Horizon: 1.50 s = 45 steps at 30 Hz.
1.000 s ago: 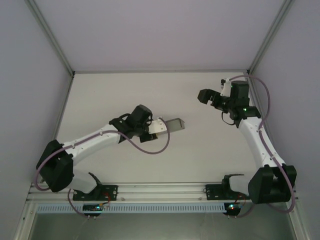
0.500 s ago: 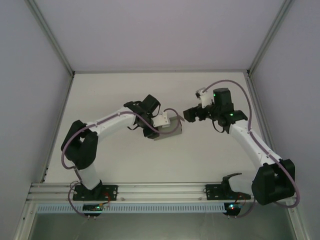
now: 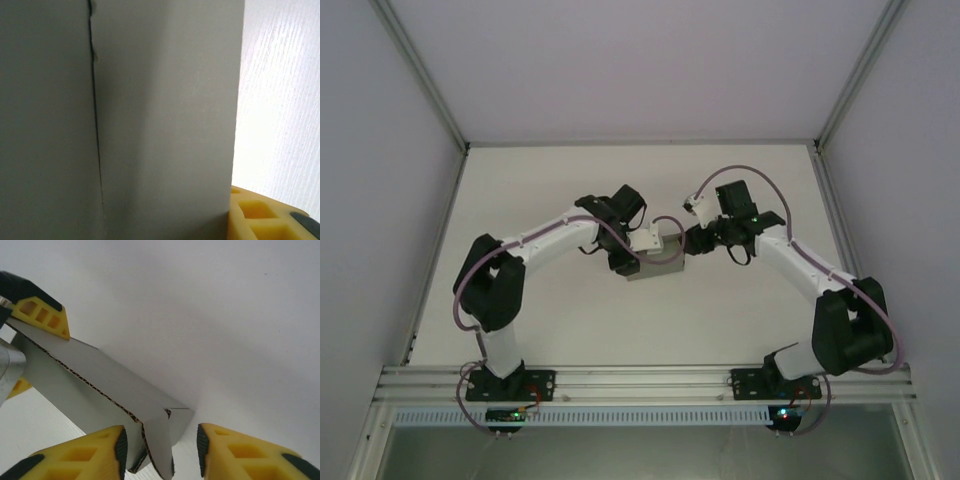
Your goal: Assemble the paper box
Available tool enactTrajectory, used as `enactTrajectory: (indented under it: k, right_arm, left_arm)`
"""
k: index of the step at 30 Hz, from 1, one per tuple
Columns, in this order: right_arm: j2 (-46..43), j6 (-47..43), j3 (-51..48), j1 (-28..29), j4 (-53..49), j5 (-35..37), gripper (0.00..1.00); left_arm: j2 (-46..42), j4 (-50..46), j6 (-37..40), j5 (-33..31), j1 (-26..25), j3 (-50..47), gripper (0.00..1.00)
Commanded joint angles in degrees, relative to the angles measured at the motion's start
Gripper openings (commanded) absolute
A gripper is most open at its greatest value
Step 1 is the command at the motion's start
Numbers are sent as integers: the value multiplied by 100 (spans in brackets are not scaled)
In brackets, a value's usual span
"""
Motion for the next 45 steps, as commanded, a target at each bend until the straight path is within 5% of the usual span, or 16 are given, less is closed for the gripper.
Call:
enactTrajectory:
  k: [1, 8, 14, 21, 34, 45]
  right_arm:
    - [84, -60, 241, 34, -202, 15, 33]
    - [218, -48, 405, 71, -702, -87, 2]
    - [-118, 811, 90, 480, -273, 896, 2]
    - [-576, 2914, -1166, 918, 1886, 1915, 0]
    - [-633, 3201, -1381, 1154, 1670, 2360, 0]
    - [-1044, 2730, -2866, 1444, 3573, 2644, 0]
  left_arm:
    - [181, -470, 214, -157, -20, 169, 42]
    - [261, -527, 245, -247, -29, 327, 42]
    - [273, -422, 254, -242, -28, 342, 43]
    - [345, -356, 220, -197, -27, 349, 44]
    - [298, -280, 224, -164, -29, 305, 46]
    - [235, -223, 106, -223, -32, 349, 51]
